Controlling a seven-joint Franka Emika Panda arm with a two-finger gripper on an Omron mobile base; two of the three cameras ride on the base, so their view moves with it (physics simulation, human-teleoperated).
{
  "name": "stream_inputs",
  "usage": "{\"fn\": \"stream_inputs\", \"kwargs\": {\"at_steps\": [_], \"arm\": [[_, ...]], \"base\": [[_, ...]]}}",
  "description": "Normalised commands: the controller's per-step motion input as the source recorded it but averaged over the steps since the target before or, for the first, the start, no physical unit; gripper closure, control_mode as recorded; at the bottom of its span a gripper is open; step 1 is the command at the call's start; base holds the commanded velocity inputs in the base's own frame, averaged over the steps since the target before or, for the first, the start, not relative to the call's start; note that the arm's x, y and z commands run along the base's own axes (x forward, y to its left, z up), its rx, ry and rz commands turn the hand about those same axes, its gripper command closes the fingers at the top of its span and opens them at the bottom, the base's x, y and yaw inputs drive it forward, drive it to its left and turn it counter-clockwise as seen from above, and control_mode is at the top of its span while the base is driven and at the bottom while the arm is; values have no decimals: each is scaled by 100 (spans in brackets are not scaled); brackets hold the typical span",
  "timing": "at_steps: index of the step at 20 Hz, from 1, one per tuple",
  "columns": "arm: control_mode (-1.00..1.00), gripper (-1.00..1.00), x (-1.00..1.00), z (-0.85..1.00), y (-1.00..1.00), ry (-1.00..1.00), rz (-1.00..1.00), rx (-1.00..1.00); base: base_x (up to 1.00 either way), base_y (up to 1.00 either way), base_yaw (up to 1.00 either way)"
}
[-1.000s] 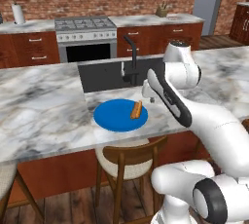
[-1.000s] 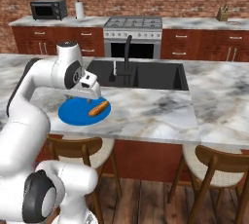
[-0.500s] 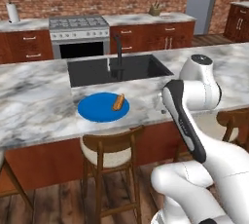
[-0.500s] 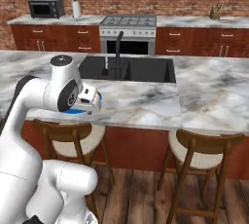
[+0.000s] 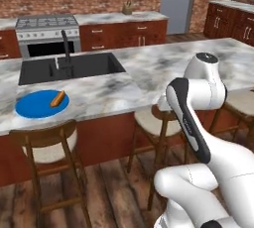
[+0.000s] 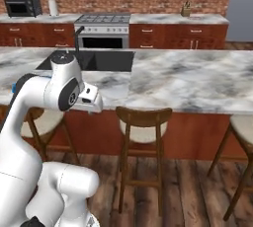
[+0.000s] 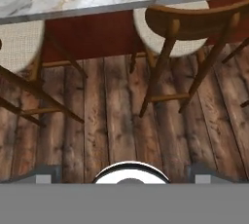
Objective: Move the hot dog bun to the plate on the dining table and place the condiment next to that plate. Then navigate to the fridge and take the sausage and place it on the plate as well.
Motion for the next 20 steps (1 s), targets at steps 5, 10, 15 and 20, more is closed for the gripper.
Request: {"fn": "stream_inputs", "kwargs": {"at_steps": [5,10,15,20], "arm": [[100,-100,0,0,0,0,0,0],[100,-100,0,0,0,0,0,0],[100,-100,0,0,0,0,0,0],[100,-100,0,0,0,0,0,0]], "base": [[-2,-100,-8],[0,-100,-7],[-3,-100,-9],[-12,-100,-15]]}}
